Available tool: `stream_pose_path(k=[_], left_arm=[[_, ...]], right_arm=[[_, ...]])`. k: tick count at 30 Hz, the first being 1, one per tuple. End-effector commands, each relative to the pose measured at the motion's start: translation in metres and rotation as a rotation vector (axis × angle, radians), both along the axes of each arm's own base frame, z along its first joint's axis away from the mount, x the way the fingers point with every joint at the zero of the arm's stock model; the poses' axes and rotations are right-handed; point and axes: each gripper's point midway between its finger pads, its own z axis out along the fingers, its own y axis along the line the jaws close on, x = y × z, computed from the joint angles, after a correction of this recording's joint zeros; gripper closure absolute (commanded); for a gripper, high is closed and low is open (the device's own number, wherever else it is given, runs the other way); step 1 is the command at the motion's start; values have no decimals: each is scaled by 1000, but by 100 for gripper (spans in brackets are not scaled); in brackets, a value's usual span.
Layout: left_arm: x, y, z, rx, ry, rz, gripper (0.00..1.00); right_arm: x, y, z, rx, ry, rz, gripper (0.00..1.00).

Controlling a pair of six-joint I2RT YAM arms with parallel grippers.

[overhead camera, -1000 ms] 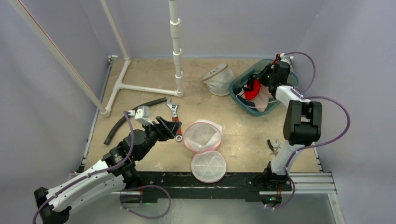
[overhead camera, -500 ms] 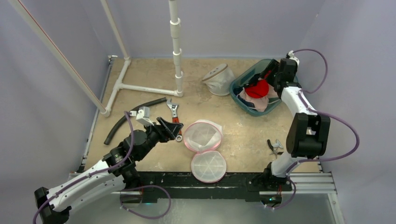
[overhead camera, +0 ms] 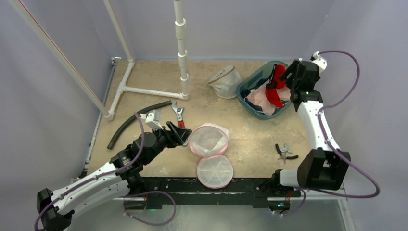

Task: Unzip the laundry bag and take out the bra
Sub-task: Place the bra in the bin.

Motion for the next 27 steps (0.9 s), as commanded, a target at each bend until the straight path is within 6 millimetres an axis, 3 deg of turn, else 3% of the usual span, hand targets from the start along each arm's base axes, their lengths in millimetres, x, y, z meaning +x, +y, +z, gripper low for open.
stream_pose_path(k=[1,8,11,18,25,27], left_arm=[[0,-10,-6,1,22,-33,31],[-4,-25,-13,9,54,-97,31],[-5,-27,-16,12,61,-107,31],[-6,-26,-17,4,56,-110,31],[-6,-26,-20,19,52,-111,31],[-6,-26,-21,24,55,-112,31]], right_arm=[[-23,-20,-2,-95,40,-80,22],[-15,-29,-46,-113,172,-109,23],[-6,-33,-56,-118,225,-122,23],[20,-32,-41,-145,212,-76,24],[15,-39,-44,-161,242,-121,24],[12,-34,-30,-138,157,-109,24]])
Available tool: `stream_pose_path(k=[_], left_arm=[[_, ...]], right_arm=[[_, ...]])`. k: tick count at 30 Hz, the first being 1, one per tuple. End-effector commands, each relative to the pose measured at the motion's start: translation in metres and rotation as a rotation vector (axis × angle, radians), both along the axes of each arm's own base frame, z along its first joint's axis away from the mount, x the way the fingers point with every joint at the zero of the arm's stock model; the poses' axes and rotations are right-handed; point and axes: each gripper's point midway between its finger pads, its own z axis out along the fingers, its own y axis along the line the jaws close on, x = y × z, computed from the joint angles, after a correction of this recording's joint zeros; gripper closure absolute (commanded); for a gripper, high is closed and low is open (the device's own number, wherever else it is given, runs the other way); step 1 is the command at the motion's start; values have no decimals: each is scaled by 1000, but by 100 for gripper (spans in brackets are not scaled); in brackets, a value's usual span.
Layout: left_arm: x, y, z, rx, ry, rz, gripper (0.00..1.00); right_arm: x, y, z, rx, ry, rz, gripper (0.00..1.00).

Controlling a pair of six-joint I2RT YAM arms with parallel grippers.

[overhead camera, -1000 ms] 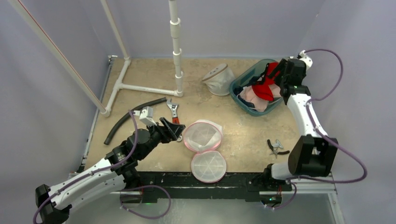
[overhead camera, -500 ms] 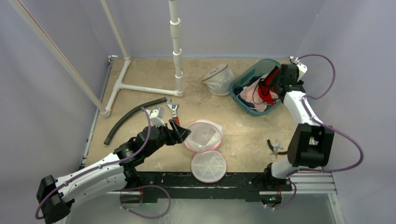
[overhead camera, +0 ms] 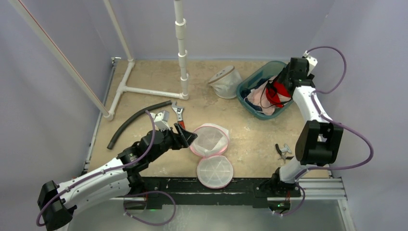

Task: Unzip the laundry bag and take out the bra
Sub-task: Place the bra in the bin, then close the laundry bag at the center of the board.

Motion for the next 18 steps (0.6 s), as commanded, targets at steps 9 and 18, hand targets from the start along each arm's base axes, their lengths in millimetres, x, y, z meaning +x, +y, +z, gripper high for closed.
stream_pose_path(k=[9,18], left_arm=[[0,-1,2,-38,-3,6,31],[-1,2,-3,-31,18,17,33]], right_arm=[[13,106,75,483,-456,404,70],[48,80,-1,542,-391,318,64]])
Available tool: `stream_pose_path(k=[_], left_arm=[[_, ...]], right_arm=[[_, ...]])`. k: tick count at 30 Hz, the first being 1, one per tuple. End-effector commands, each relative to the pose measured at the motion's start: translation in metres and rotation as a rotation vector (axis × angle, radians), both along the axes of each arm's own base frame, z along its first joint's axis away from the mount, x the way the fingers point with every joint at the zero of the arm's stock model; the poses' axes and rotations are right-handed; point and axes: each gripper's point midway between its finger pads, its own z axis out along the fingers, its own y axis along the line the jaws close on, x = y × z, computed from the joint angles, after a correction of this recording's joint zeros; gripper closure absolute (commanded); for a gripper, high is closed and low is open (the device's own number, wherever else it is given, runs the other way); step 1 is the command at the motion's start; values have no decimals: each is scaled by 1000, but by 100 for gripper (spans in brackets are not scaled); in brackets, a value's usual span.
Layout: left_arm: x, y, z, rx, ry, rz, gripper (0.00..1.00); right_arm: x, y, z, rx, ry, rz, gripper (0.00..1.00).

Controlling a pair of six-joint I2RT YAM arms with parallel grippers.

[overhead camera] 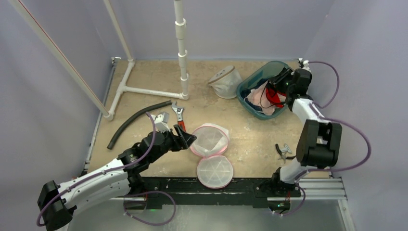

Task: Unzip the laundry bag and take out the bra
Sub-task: Close the laundry bag at the center of the board.

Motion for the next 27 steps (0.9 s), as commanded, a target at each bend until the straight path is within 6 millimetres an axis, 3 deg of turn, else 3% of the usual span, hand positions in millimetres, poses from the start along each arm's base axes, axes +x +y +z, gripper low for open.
stream_pose_path(k=[1,4,8,10,12,14,17,21,23,27], left_arm=[[3,1,11,-28,-15,20,33],[7,3,15,-28,-32,41,33],[10,0,9,-16,-27,41,33],[9,-1,3,-3,-9,37,33],[7,-2,0,-2,3,28,33],[6,-2,0,-3,6,22,33],[7,0,4,-3,-15,30,33],[12,3,9,5,-49,48,33],[13,3,9,18,-53,47,33],[16,5,3,65,-46,55,33]], right_arm=[[26,-5,-12,23,-27,11,64],[22,18,-23,88,-57,53,65],[10,60,-62,132,21,117,66],[7,69,-71,135,32,121,66],[9,69,-68,129,22,119,66],[12,64,-54,116,16,103,66],[23,38,-17,56,-45,47,60],[35,21,25,-39,-87,29,38],[36,18,43,-59,-119,18,31],[21,11,90,-89,-228,-43,26]])
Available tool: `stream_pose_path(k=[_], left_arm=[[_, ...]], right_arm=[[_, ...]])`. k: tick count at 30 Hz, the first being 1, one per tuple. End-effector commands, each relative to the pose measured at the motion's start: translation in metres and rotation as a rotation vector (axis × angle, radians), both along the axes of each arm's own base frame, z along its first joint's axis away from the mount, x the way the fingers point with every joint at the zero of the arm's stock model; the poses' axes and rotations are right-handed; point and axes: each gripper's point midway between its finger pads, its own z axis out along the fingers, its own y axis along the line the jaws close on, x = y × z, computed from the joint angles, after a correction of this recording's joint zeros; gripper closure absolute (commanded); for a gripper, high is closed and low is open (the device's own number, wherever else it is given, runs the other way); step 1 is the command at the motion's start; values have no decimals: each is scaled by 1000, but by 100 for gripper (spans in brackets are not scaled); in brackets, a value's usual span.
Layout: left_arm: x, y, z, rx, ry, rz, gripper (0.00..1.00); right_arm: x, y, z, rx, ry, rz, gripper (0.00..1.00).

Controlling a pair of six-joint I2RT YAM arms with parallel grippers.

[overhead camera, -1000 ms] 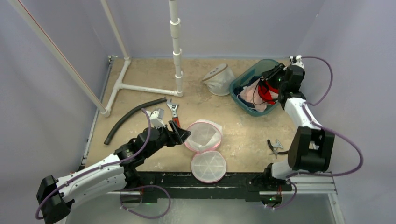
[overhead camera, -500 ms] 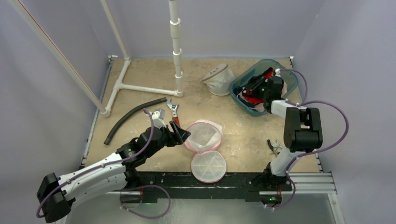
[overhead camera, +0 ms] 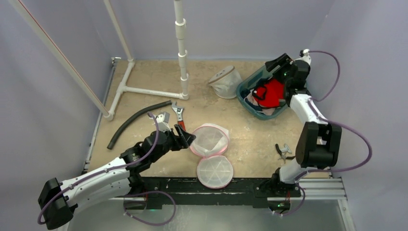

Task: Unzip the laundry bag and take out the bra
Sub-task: Close the laundry bag at the center of the board.

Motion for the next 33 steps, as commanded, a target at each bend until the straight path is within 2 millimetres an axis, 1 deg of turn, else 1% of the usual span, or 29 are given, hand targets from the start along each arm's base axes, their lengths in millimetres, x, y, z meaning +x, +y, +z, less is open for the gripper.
stream_pose_path(k=[1,2,3,4,6,8,10,11,12,13,15,17,18,19,20,21,23,26,28,29,31,33], left_arm=[[10,0,11,28,-44,19,33],[10,2,10,36,-42,25,33],[11,2,9,43,-40,31,33],[12,3,9,46,-43,36,33],[15,5,9,60,-51,49,33],[18,6,13,78,-71,51,33],[20,9,14,110,-86,54,32],[21,10,15,127,-95,52,32],[20,12,15,142,-98,49,32],[19,13,14,158,-100,39,33],[9,9,13,156,-114,-34,34],[-9,-4,6,105,-109,-153,35],[-17,-8,-1,81,-85,-191,35],[-24,-9,-10,75,-41,-211,36],[-31,-10,-21,80,3,-224,36],[-39,-10,-30,86,39,-240,36],[-50,-13,-38,77,62,-250,35],[-61,-19,-35,40,47,-258,34],[-67,-23,-35,16,57,-278,33],[-70,-23,-39,17,75,-289,33],[-76,-21,-48,37,125,-293,33],[-83,-19,-56,49,170,-305,32]], right_arm=[[-23,-3,68,-58,-143,-60,26],[-34,5,81,-52,-175,-56,25],[-47,20,88,-45,-193,-32,25],[-60,36,95,-36,-204,-3,26],[-93,75,103,-11,-224,95,26],[-130,114,103,2,-241,212,27],[-167,140,88,19,-226,318,28],[-185,149,77,33,-215,381,29],[-206,155,74,45,-229,437,30],[-224,158,67,62,-224,478,31],[-253,156,40,76,-182,511,31],[-272,146,12,73,-139,489,30],[-279,143,3,60,-139,487,30],[-283,141,-10,54,-116,488,29],[-286,143,-20,58,-106,506,29],[-290,151,-31,75,-94,554,29],[-293,160,-49,98,-70,607,28],[-294,170,-55,86,-96,673,25],[-290,176,-62,43,-66,705,23],[-288,180,-67,19,-46,719,23],[-279,185,-68,-48,-23,706,22],[-271,186,-61,-100,-51,678,22]])
